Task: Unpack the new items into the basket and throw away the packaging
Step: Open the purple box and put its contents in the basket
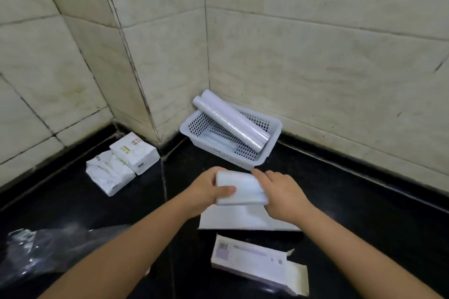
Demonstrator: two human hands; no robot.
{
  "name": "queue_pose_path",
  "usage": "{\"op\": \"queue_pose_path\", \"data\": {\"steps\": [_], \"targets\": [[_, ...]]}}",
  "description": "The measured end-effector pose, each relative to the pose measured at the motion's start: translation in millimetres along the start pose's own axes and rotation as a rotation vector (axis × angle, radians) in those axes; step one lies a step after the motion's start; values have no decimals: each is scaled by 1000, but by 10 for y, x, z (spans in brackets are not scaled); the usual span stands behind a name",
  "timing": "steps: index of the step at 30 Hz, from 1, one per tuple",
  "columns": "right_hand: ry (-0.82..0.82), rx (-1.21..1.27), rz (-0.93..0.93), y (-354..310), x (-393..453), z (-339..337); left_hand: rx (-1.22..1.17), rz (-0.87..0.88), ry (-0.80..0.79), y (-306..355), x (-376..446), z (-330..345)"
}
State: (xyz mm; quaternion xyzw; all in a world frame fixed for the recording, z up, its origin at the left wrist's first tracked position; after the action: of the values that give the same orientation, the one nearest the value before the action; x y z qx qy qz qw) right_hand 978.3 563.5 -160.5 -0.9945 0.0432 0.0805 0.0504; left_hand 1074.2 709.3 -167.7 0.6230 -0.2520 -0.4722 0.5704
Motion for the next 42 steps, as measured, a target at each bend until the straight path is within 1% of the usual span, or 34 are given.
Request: {"op": "queue_pose_path", "data": {"steps": [4,6,8,9,10,11,12,13,14,15,16,18,20,23,26,28,31,34,36,40,41,42], "targets": [[-28,30,-27,65,435,17,-58,-17,12,37,251,-315],[-62,41,11,125,653,1,-88,-50,-23,84,438,-477],[-77,63,78,236,862,-33,-64,-120,-71,164,678,-653],[-86,63,118,310,961,-53,-53,-146,-59,203,819,-764],[-95,64,162,397,1061,-76,-33,-157,-15,246,985,-895],[-104,67,214,495,1165,-104,39,-155,55,282,1159,-1038],[-117,67,268,593,1269,-133,193,-161,127,315,1339,-1177],[-127,61,320,679,1366,-159,444,-179,165,336,1524,-1309],[-130,51,364,747,1457,-175,720,-216,143,326,1717,-1408],[-136,39,400,803,1537,-173,951,-267,68,273,1904,-1471],[-148,32,429,841,1600,-151,1121,-328,-31,201,2072,-1517],[-182,40,467,896,1692,-34,1367,-413,-176,19,2368,-1584],[-211,45,484,921,1753,74,1529,-437,-252,-67,2571,-1629],[-208,22,487,938,1842,129,1558,-460,-311,-97,2666,-1660],[-197,12,469,904,1958,137,1465,-491,-394,-2,2582,-1676],[-213,5,438,873,2071,145,1427,-459,-407,96,2482,-1735],[-235,34,413,795,2224,185,1556,-304,-353,225,2296,-1862],[-251,11,321,597,2422,310,1653,-182,-285,274,2101,-1968],[-237,16,301,461,2607,393,1696,-178,-249,296,2040,-2053],[-259,26,289,291,2890,589,1646,-216,-162,319,2079,-2134],[-278,105,286,282,2925,680,1660,-219,-154,324,2102,-2120],[-292,253,285,272,2942,748,1672,-227,-152,324,2125,-2099]]}}
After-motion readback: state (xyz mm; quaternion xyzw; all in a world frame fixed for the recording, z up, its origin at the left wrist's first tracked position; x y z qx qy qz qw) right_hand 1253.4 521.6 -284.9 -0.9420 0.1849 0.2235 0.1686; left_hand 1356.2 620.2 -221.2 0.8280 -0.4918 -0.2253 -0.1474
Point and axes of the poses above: each hand's wrist, its own x-axis towards the middle knuckle, its own z-axis out of the palm, y = z × x, the point moved 3 cm from there along x, towards the middle knuckle, and after that the axes turned 11 degrees about -y, right-handed, at the moved point
